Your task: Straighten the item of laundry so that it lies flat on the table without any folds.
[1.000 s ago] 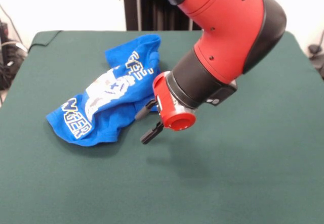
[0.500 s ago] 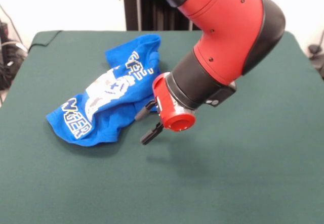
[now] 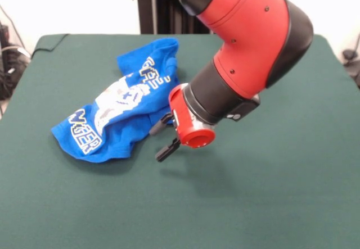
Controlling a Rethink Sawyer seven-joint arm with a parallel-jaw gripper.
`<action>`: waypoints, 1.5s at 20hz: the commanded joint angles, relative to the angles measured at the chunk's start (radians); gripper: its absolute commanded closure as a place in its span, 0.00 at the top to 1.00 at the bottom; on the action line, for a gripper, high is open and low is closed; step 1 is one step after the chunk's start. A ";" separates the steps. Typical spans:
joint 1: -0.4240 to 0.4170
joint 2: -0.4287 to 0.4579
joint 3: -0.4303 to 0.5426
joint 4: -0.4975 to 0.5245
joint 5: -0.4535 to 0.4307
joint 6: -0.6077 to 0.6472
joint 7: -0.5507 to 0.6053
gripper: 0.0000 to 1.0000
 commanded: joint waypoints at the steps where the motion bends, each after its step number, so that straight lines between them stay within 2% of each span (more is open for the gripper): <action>1: 0.001 0.060 0.133 0.013 0.011 -0.039 0.101 1.00; 15: 0.041 0.060 0.076 -0.002 0.024 0.068 0.145 1.00; 26: 0.064 0.079 0.062 -0.005 0.023 0.056 0.165 1.00; 30: 0.063 0.066 0.048 -0.007 0.016 0.088 0.149 1.00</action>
